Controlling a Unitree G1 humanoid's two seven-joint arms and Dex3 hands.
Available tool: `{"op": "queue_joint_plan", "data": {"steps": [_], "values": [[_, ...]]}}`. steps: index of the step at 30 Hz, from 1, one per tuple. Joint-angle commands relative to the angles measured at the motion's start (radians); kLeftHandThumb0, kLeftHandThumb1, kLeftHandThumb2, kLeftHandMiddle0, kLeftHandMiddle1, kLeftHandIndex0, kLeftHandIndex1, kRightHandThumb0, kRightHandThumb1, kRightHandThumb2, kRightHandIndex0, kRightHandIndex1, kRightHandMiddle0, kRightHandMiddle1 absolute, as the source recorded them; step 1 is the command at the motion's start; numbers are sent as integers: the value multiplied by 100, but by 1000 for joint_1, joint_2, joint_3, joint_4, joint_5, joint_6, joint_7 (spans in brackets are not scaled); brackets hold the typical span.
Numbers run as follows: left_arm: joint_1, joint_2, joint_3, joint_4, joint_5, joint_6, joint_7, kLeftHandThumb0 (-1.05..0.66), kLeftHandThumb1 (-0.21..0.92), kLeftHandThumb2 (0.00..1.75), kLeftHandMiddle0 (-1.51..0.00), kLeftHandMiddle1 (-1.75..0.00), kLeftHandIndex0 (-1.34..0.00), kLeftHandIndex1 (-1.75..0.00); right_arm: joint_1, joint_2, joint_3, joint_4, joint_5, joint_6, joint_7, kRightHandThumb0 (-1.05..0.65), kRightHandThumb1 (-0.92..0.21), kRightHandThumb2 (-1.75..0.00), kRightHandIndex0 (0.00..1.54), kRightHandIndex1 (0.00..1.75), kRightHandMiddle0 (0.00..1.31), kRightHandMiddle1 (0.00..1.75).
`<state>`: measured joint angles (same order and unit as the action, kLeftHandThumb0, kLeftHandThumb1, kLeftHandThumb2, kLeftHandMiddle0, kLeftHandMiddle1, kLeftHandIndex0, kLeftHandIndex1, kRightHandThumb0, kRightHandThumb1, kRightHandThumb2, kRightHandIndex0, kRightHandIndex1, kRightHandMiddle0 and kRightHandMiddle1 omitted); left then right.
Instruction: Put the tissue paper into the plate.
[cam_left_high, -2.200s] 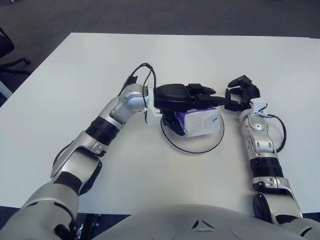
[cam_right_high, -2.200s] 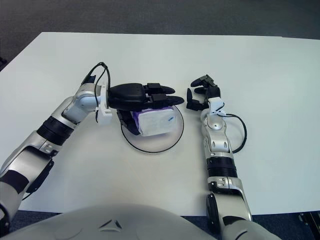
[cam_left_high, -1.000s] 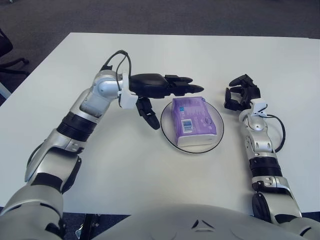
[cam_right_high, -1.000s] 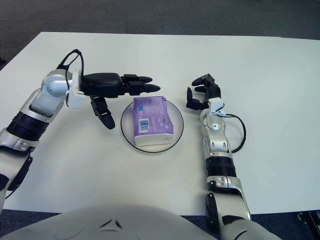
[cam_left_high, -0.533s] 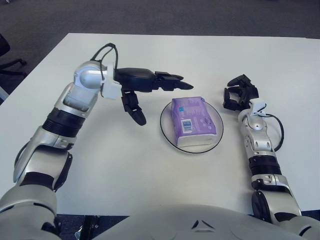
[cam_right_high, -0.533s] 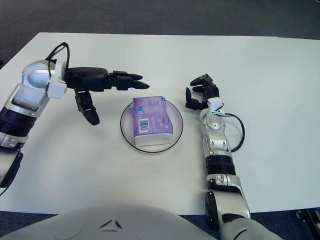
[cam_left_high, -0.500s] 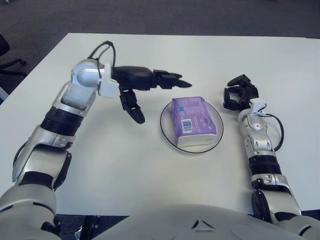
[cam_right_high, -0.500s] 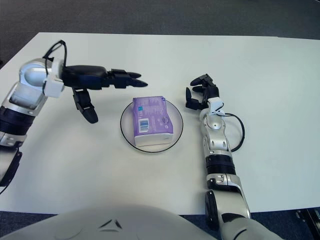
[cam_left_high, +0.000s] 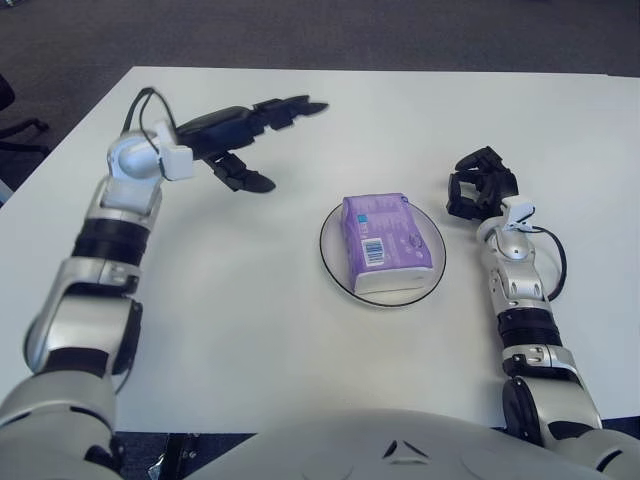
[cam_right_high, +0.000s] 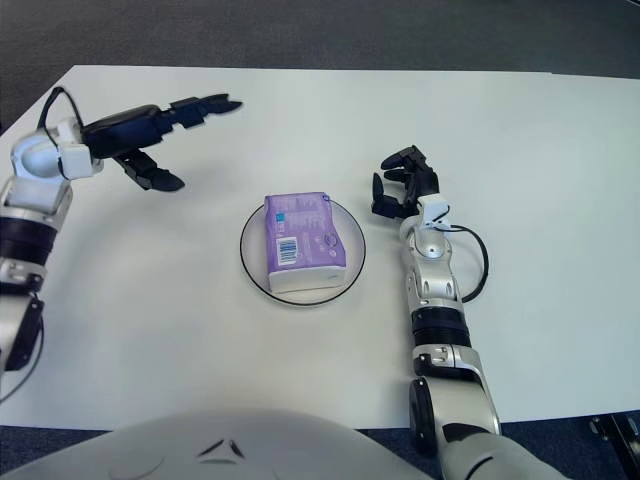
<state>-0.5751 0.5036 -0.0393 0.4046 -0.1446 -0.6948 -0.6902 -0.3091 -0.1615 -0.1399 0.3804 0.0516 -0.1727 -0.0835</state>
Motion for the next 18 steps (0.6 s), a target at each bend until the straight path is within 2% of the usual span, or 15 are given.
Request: {"op": "queue_joint_plan", "data": {"steps": [1, 2, 3, 4, 5, 7, 9, 10, 13, 18], "values": [[133, -138, 39, -98, -71, 92, 139, -91, 85, 53, -24, -58, 0, -105, 157, 79, 4, 103, 11, -23, -2, -1, -30, -131, 69, 162, 39, 175], [149, -160, 47, -109, -79, 106, 166, -88, 81, 56, -24, -73, 0, -113, 157, 80, 4, 104, 11, -24, -3, -1, -30, -131, 69, 162, 40, 175], [156, -219, 66, -115, -89, 127, 239, -84, 77, 59, -25, -81, -1, -117, 157, 80, 3, 104, 11, -25, -3, -1, -30, -131, 69, 162, 40, 175], [162, -263, 80, -122, -96, 145, 294, -68, 72, 67, -31, -105, -19, -132, 157, 81, 2, 104, 11, -26, -3, -1, -30, -131, 69, 162, 40, 175], [175, -315, 90, -133, -111, 165, 348, -58, 68, 72, -35, -122, -30, -141, 157, 81, 2, 104, 10, -28, -3, -1, -30, -131, 69, 162, 40, 175], [193, -370, 102, -157, -135, 206, 403, -50, 60, 86, -39, -139, -39, -155, 157, 82, 1, 104, 11, -30, -1, -1, -29, -132, 69, 162, 40, 175], [199, -394, 118, -168, -153, 247, 436, -26, 46, 107, -48, -157, -46, -156, 158, 82, 0, 103, 14, -33, 2, -1, -29, -132, 69, 163, 40, 175], [201, -401, 125, -169, -157, 264, 449, -17, 37, 119, -54, -163, -50, -159, 159, 82, -1, 102, 15, -34, 4, -1, -29, -132, 69, 162, 40, 175], [202, -412, 149, -130, -141, 291, 486, -6, 24, 137, -63, -171, -56, -162, 161, 83, -2, 102, 18, -40, 9, -1, -29, -132, 69, 162, 40, 175], [206, -414, 176, -55, -100, 295, 531, -2, 7, 157, -78, -174, -64, -164, 162, 84, -4, 103, 23, -46, 17, -1, -28, -133, 70, 162, 41, 175]]}}
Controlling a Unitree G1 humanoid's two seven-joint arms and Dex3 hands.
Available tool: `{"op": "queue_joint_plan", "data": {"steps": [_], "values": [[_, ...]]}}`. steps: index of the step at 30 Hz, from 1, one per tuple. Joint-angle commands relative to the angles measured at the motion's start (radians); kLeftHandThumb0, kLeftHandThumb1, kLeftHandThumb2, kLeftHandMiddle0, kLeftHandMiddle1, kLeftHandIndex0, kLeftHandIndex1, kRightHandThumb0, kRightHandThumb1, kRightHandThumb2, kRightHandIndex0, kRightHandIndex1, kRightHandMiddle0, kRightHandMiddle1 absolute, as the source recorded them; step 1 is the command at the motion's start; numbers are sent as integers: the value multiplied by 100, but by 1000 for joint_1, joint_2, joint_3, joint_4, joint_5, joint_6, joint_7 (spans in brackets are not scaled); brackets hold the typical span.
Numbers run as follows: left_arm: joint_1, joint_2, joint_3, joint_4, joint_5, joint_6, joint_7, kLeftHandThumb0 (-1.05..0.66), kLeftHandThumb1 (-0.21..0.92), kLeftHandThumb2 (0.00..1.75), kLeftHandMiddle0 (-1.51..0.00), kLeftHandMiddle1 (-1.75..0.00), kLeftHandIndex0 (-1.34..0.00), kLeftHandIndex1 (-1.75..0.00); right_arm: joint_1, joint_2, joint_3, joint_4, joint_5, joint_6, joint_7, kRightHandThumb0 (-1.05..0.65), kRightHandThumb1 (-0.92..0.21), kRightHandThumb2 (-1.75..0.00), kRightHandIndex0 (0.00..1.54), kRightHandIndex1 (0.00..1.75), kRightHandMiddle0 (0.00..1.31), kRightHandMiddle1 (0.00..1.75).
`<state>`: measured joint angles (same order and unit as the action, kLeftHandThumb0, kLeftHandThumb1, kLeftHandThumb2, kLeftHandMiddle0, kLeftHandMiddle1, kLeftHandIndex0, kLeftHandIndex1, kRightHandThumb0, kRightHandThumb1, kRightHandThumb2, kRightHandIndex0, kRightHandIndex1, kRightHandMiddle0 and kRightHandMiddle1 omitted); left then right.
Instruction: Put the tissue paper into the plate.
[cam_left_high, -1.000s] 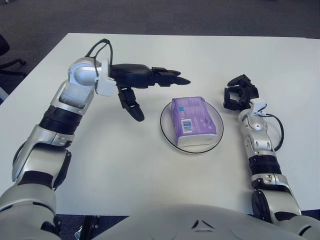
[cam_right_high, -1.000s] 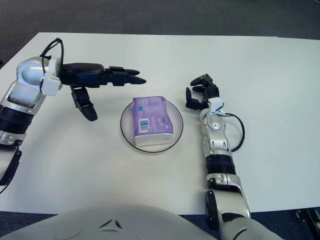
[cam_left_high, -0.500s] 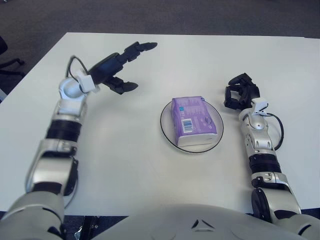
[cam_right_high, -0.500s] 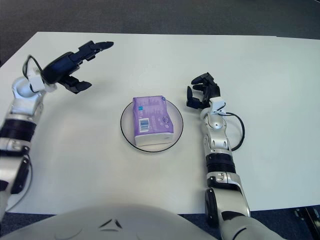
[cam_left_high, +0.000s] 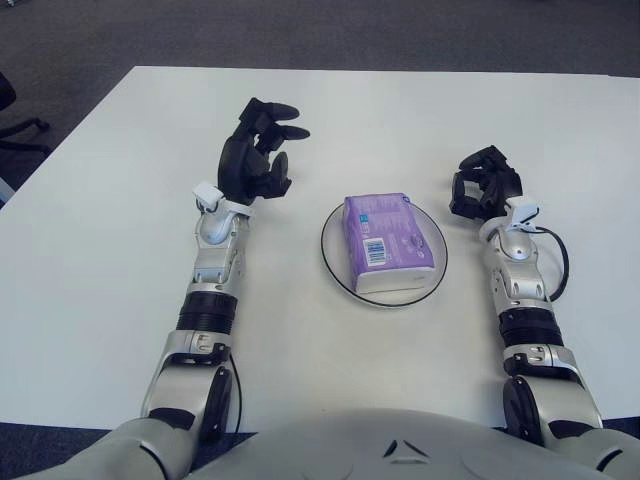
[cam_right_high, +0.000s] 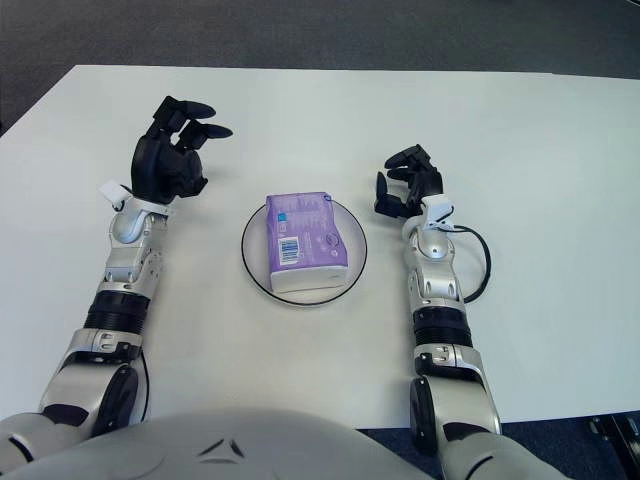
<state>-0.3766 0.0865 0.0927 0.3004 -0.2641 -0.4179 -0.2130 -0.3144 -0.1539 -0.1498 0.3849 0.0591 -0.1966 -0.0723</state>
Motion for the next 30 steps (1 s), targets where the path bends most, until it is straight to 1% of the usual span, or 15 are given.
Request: {"op": "queue_joint_plan", "data": {"steps": [1, 2, 4, 7, 8, 9, 10, 11, 13, 16, 19, 30], "values": [[15, 2, 45, 55, 33, 21, 68, -1, 3, 162, -81, -174, -66, -165, 169, 77, 5, 97, 18, -25, 10, -1, -28, -133, 70, 162, 41, 175], [21, 0, 46, 58, 42, 23, 78, -1, -1, 166, -85, -174, -69, -165, 170, 78, 4, 96, 20, -26, 12, -1, -28, -133, 70, 162, 41, 175], [31, -1, 48, 66, 56, 27, 90, -1, -5, 170, -88, -174, -71, -166, 171, 79, 2, 96, 24, -31, 18, -1, -28, -134, 70, 162, 41, 175], [52, 1, 52, 81, 73, 30, 100, -1, -7, 173, -89, -175, -72, -167, 172, 80, -2, 95, 32, -38, 31, -1, -26, -135, 71, 163, 42, 175], [56, 1, 53, 84, 76, 30, 100, -18, 8, 157, -99, -175, -67, -170, 172, 81, -3, 96, 34, -40, 34, -1, -26, -136, 71, 163, 42, 175], [61, 1, 55, 84, 79, 34, 102, -23, 14, 151, -102, -175, -65, -171, 172, 81, -4, 97, 35, -42, 38, -1, -26, -136, 71, 163, 43, 175], [66, 0, 56, 82, 82, 37, 103, -32, 22, 141, -108, -175, -62, -172, 172, 81, -5, 98, 37, -44, 41, -1, -26, -136, 71, 163, 43, 175], [72, -1, 56, 79, 83, 41, 104, -37, 28, 135, -111, -175, -60, -173, 173, 81, -6, 98, 38, -45, 45, -1, -25, -137, 71, 164, 43, 175], [82, -4, 57, 78, 85, 47, 103, -41, 33, 130, -116, -175, -58, -174, 173, 81, -8, 99, 39, -46, 51, -1, -25, -137, 71, 164, 43, 175], [90, -8, 57, 81, 89, 55, 103, -44, 38, 124, -121, -175, -56, -174, 172, 82, -10, 100, 40, -47, 58, -1, -25, -137, 70, 165, 43, 175], [94, -11, 55, 88, 96, 64, 106, -45, 40, 122, -124, -175, -55, -175, 172, 84, -13, 102, 42, -49, 65, -1, -26, -137, 70, 165, 43, 175], [90, -11, 54, 154, 107, 74, 95, -45, 41, 120, -128, -175, -54, -175, 170, 90, -23, 109, 42, -59, 73, -1, -27, -136, 69, 166, 41, 175]]}}
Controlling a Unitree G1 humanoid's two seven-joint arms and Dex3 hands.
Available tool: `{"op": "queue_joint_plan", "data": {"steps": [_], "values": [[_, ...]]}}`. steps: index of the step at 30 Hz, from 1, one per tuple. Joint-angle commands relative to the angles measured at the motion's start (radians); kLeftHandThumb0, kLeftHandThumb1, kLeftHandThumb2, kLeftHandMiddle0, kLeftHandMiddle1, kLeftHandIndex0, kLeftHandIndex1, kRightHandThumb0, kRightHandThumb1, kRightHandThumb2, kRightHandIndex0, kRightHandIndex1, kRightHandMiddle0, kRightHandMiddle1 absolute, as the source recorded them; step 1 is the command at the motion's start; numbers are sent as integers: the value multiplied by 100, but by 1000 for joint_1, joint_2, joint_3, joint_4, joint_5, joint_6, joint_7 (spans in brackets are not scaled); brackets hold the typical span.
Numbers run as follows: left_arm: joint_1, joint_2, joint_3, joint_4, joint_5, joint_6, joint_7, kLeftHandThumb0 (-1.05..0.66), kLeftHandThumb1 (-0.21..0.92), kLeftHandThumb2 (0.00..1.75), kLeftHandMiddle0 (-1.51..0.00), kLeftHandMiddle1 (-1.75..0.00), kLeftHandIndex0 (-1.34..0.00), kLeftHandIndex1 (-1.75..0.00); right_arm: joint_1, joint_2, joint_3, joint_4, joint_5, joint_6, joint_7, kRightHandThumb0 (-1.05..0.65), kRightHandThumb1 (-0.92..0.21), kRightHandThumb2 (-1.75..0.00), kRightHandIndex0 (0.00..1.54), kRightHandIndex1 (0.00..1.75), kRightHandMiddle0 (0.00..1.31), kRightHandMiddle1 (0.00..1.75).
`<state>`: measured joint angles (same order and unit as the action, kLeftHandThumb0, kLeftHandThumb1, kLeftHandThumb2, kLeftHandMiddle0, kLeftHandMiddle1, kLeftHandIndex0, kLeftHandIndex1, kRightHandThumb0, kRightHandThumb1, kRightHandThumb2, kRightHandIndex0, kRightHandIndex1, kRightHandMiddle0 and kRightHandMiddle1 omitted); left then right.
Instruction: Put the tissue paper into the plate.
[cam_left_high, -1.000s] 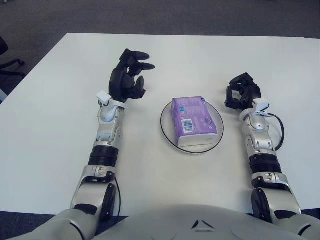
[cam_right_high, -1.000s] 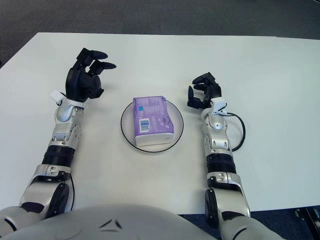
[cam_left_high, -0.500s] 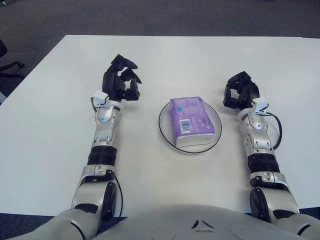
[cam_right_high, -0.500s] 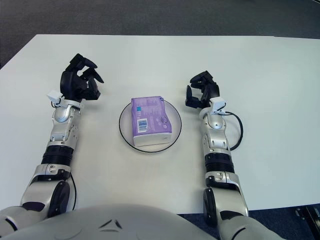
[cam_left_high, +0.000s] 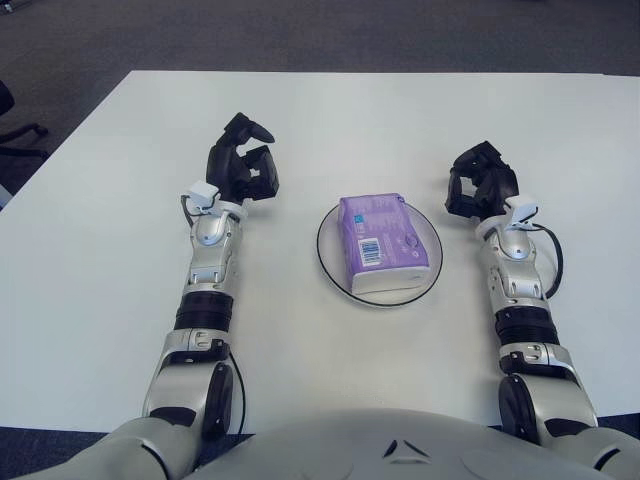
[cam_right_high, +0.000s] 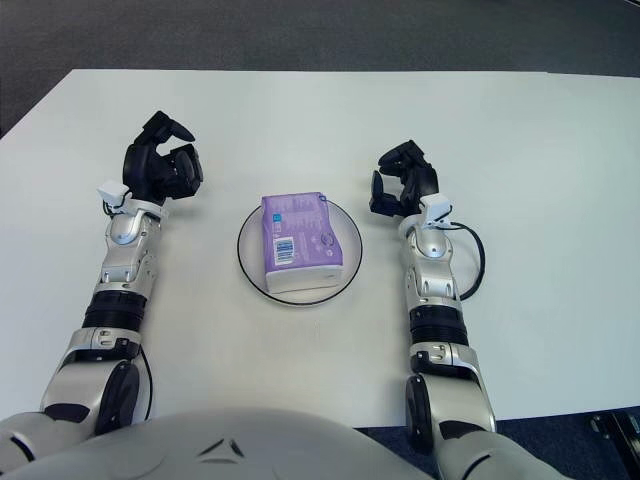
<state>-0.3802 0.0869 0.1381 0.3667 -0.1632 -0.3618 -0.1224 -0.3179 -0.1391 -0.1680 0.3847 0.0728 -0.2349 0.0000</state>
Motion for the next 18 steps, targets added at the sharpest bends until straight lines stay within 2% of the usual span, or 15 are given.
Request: {"op": "queue_joint_plan", "data": {"steps": [1, 18], "values": [[94, -11, 9, 95, 4, 22, 1, -45, 41, 120, -128, -175, -54, -175, 173, 75, -5, 109, 28, -22, 1, -1, -27, -136, 69, 166, 41, 175], [130, -15, -2, 130, -5, 84, -32, -46, 38, 124, -130, -175, -57, -175, 168, 77, -5, 121, 13, -32, -11, -1, -26, -137, 70, 165, 43, 175]]}}
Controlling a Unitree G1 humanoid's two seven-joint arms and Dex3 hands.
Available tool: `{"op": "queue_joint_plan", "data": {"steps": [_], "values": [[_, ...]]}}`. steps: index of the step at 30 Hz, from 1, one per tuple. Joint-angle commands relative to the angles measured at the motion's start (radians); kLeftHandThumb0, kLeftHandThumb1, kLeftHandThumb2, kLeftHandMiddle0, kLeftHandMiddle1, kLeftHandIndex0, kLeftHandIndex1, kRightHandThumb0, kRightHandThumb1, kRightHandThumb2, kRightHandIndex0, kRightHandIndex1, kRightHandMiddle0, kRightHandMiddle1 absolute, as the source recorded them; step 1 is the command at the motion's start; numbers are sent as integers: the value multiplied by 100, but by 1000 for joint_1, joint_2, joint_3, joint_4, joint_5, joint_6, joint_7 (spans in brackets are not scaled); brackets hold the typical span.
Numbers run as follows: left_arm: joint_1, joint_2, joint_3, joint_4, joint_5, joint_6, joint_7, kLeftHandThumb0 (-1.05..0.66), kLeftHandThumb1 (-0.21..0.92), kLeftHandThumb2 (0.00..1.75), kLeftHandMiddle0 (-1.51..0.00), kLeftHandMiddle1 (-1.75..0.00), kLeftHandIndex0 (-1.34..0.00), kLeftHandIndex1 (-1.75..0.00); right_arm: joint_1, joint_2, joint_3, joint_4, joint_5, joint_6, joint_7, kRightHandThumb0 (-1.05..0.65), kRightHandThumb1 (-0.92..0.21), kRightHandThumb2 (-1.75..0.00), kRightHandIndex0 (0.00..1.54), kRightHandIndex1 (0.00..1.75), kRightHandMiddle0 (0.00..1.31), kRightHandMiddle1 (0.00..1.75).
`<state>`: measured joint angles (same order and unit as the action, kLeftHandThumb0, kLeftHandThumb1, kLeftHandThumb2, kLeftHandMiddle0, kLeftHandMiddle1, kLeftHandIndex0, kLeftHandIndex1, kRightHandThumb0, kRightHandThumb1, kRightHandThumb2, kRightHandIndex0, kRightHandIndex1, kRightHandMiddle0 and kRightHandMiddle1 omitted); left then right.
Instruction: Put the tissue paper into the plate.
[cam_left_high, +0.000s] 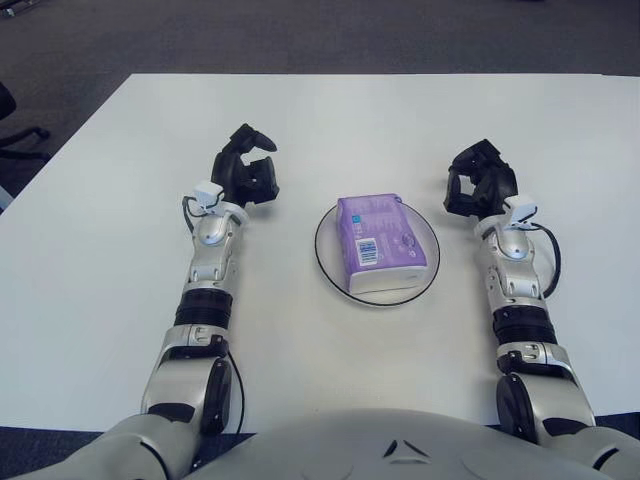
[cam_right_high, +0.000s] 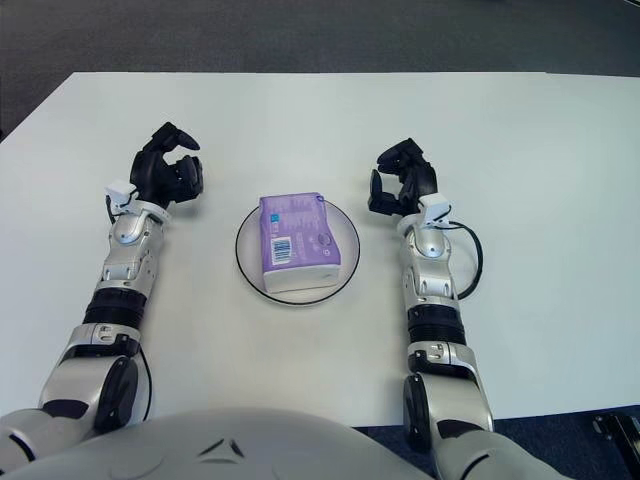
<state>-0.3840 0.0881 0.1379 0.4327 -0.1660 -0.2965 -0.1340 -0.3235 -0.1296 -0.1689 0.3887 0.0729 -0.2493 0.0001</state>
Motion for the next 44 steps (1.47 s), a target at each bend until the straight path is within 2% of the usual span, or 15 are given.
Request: {"op": "queue_joint_plan", "data": {"steps": [1, 11, 26, 44], "values": [[136, -15, -2, 61, -2, 19, -22, -46, 37, 125, -130, -175, -57, -175, 174, 66, -4, 115, 11, -16, -12, -1, -26, -137, 69, 165, 43, 175], [161, -27, 10, 48, -26, 14, -43, -47, 34, 129, -132, -175, -59, -175, 176, 64, -3, 110, 13, -6, -14, -1, -25, -137, 69, 166, 43, 175], [243, -48, 6, -50, -24, -18, -35, -47, 33, 130, -134, -175, -60, -175, 166, 69, -15, 90, 46, 14, -6, -1, -24, -138, 74, 162, 43, 175], [272, -69, 4, -65, -39, -43, -42, -47, 35, 128, -134, -175, -59, -175, 157, 62, -14, 48, 50, 66, -19, -1, -25, -137, 75, 160, 42, 175]]}}
